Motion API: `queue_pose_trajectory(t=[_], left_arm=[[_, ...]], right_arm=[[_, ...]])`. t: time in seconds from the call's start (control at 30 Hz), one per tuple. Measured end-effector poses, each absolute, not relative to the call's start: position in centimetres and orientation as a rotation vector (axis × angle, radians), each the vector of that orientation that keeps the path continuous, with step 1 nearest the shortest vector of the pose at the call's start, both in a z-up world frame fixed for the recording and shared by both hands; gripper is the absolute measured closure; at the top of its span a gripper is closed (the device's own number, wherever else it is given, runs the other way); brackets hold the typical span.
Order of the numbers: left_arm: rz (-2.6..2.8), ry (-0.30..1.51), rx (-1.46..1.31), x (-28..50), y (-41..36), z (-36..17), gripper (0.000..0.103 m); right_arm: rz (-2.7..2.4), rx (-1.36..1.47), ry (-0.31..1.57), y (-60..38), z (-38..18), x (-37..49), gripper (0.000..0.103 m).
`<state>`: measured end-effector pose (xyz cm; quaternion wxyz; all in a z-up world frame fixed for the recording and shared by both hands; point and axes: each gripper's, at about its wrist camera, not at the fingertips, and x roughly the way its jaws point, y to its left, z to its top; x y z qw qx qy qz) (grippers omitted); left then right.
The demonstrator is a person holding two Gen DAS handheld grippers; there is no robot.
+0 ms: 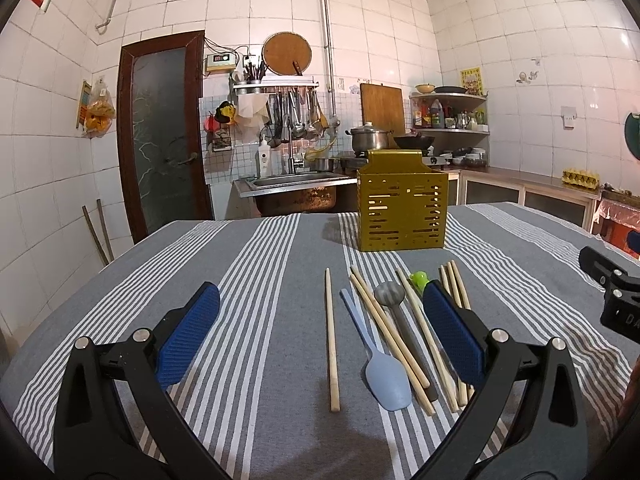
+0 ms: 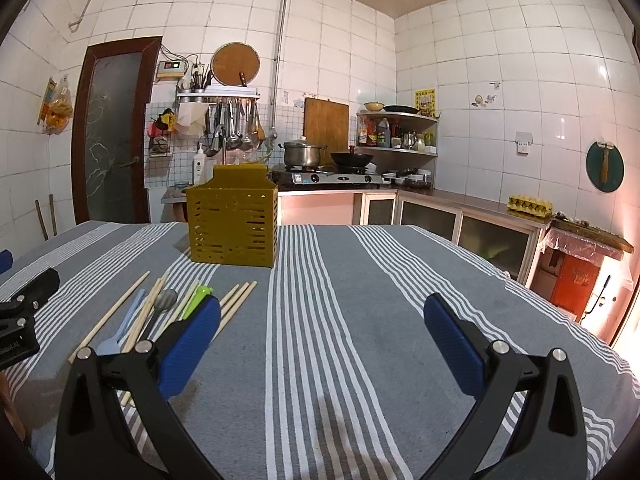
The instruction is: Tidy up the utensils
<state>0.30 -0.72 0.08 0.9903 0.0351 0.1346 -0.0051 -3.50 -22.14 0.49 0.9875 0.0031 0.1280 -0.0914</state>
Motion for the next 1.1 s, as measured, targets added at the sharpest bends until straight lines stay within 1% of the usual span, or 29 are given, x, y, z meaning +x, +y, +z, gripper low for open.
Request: queue_pose_trajectory(t=[0.53, 0.83, 1.0, 1.1], left_arm=[[-0.038, 0.284, 0.092, 0.2, -1.3, -0.4, 0.005], [-0.049, 0.346, 0.067, 1.0, -0.9, -0.5, 0.005], [-0.065, 0.404, 0.021, 2.4, 0.1, -0.2, 0.005], [-0.083, 0.436, 0.003, 3.6, 0.8, 0.4, 0.005]], right_arm=[[-0.172, 0.008, 0.238, -22.2, 0.6, -4.0, 0.004], [-0.197, -0.008, 0.249, -21.9, 0.5, -4.0, 0.004], [-0.182, -0.024, 0.301, -21.7, 0.6, -2.8, 0.004], [-0.185, -0.028, 0.296, -21.6, 1.2, -2.2, 0.004]])
